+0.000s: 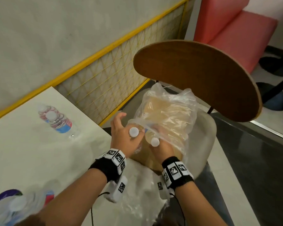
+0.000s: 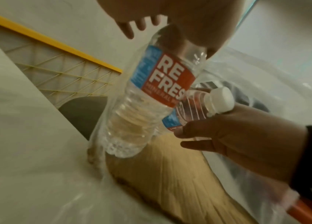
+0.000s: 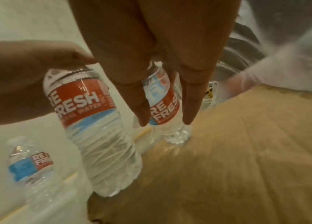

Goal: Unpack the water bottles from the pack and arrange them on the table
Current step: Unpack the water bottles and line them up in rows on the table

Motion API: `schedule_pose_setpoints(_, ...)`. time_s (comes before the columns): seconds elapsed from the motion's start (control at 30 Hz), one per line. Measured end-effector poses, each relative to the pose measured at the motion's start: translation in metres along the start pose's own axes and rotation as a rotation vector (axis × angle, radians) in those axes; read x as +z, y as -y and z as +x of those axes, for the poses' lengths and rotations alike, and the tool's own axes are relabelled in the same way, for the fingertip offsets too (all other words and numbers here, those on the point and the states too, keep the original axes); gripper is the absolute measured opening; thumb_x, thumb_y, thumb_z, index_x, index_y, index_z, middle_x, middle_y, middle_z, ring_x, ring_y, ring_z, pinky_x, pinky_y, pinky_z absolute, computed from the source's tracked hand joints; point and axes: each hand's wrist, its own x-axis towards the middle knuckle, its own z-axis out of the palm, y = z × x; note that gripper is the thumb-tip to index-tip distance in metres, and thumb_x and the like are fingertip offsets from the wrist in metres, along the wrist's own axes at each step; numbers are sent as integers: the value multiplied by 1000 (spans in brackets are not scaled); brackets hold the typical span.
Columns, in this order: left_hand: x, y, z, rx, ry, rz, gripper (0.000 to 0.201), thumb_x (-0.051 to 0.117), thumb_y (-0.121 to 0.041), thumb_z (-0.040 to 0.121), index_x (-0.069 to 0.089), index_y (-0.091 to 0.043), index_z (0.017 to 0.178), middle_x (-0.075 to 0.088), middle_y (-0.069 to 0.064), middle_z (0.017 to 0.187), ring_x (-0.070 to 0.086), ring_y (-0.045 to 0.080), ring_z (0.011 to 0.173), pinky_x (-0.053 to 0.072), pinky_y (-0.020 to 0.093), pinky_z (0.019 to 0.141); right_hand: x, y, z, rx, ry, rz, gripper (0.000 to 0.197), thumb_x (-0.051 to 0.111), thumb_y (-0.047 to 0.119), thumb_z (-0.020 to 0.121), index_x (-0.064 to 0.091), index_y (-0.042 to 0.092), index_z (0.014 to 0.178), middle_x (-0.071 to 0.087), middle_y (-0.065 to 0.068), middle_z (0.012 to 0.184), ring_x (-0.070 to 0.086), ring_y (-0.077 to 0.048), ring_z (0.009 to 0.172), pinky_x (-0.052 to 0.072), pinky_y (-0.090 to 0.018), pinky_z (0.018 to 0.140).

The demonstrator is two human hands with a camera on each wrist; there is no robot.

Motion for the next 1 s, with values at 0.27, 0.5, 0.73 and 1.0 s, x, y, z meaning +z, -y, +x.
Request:
schedule_pose_setpoints(0.27, -22, -16, -28, 286, 132, -154, 18, 60, -28, 80, 65, -11, 83, 53, -5, 95, 56, 14, 86, 50, 33, 79, -19, 20, -36, -181, -134, 113, 53, 67, 27, 82, 47, 21, 131, 59, -1, 124, 55, -18, 114, 38, -19, 90)
schedule_pose_setpoints(0.5, -16, -14, -30, 31, 359, -108, 52, 63, -34, 84, 46, -33, 133, 59, -3, 124, 57, 15, 111, 49, 36, 96, -29, 35, -63, -201, -13, 65, 49, 66, 17, 80, 51, 18, 126, 66, -1, 109, 62, -17, 98, 40, -16, 68)
schedule_pose_setpoints(0.73, -23, -3, -37, 63, 160, -160, 37, 71, -30, 81, 66, -17, 115, 67, -2, 107, 61, 13, 101, 47, 23, 89, 3, -10, -48, -5, 77, 68, 76, 64, 34, 85, 21, 21, 147, 37, -4, 145, 48, -25, 124, 38, -36, 107)
schedule_pose_setpoints(1.0, -55, 7, -51, -30, 69, -254, 34, 73, -34, 79, 69, -21, 109, 65, -1, 87, 60, 14, 86, 49, 25, 82, 18, -40, -28, 170, 255, -524, 67, 43, 57, 89, -1, 57, 140, -20, 4, 156, -16, -47, 140, 5, -70, 106)
